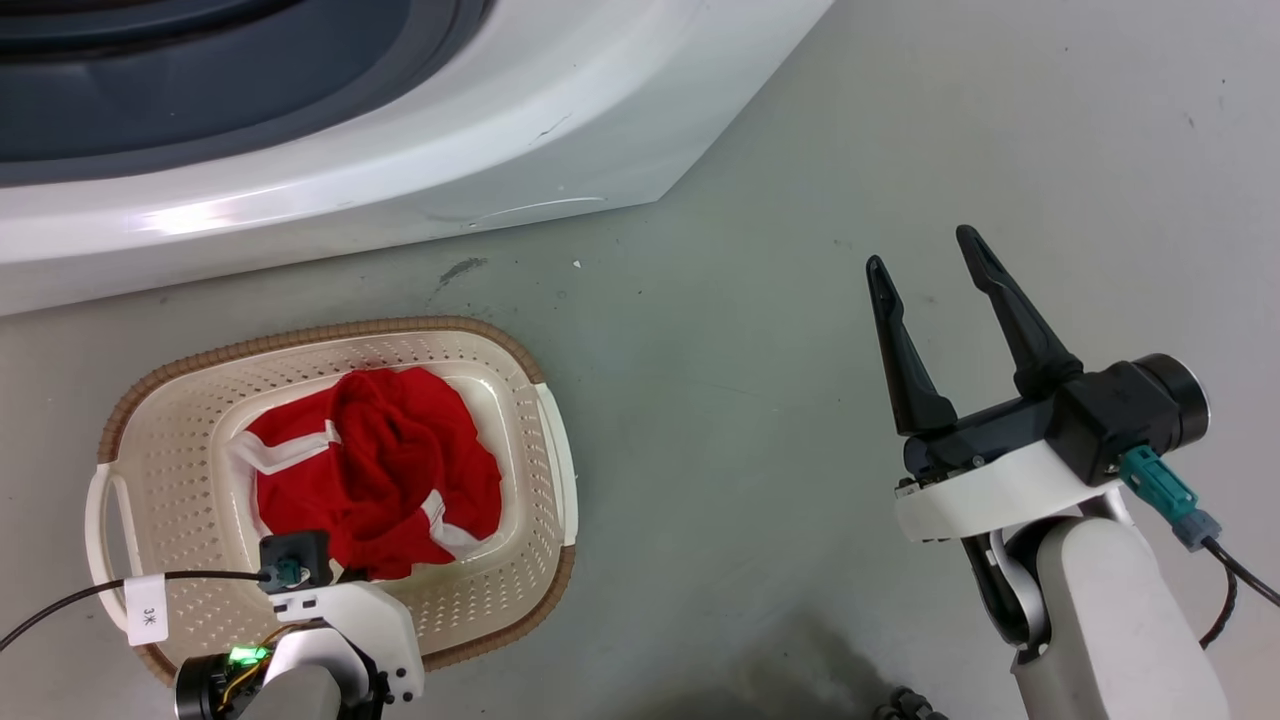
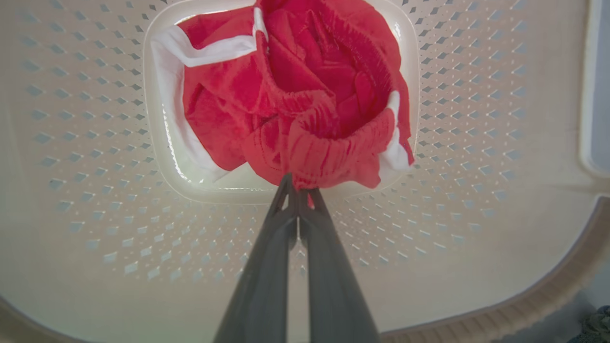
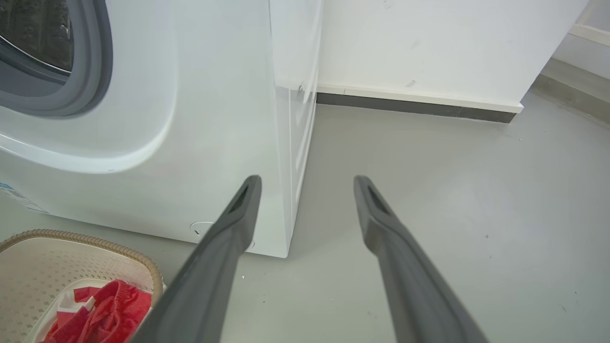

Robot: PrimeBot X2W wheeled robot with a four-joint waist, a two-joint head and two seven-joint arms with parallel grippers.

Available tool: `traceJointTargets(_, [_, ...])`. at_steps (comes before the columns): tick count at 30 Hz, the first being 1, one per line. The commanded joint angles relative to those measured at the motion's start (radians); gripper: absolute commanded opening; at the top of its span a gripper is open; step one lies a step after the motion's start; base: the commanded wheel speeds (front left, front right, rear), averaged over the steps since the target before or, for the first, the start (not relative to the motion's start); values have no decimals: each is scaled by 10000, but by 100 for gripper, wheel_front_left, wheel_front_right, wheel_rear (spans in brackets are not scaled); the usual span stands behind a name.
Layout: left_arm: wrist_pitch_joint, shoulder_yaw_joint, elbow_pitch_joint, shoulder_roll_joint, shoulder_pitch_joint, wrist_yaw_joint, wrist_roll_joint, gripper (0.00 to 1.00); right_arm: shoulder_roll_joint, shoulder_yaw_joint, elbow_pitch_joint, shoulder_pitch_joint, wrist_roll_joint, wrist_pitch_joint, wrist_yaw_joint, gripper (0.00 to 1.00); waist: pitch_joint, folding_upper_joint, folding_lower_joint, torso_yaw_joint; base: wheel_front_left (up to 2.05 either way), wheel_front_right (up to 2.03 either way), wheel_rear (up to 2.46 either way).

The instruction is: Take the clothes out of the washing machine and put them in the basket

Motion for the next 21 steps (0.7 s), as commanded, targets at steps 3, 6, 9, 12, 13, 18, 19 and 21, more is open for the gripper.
traceJointTargets(3, [-51, 54, 170, 5, -167, 23, -98, 0, 17, -48, 92, -162, -15, -84, -10, 100, -63, 0, -2, 50, 0, 0, 0])
traceJointTargets(6, [-111, 43, 279, -54, -135, -32, -139, 100, 17, -96, 217, -105, -72, -102, -10, 100, -344, 0, -2, 182, 0, 0, 0])
traceJointTargets(9, [-140, 61, 321, -222, -16, -62, -209, 100, 15, -144, 343, 17, -124, -117, -9, 100, -886, 0, -2, 355, 0, 0, 0])
traceJointTargets(12, [-175, 43, 213, -297, 140, -136, -201, 100, 15, -195, 415, 212, -174, -117, -9, 100, -1513, 0, -2, 518, 0, 0, 0])
traceJointTargets(13, [-180, 46, 63, -319, 179, -142, -186, 100, 15, -240, 435, 294, -230, -111, -10, 100, -1751, 0, -2, 583, 0, 0, 0])
traceJointTargets(18, [-168, 217, -1185, -339, 722, -69, -40, 100, 14, -394, 392, 722, -366, 72, -9, 100, -2787, 0, -2, 812, 0, 0, 0])
traceJointTargets(19, [-169, 254, -1492, -344, 835, -41, 5, 100, 14, -437, 364, 815, -366, 97, -10, 100, -2992, 0, -2, 852, 0, 0, 0])
traceJointTargets(21, [-170, 360, -2144, -343, 1042, 17, 158, 100, 15, -495, 276, 1032, -397, 218, -10, 100, -3335, 0, -2, 934, 0, 0, 0])
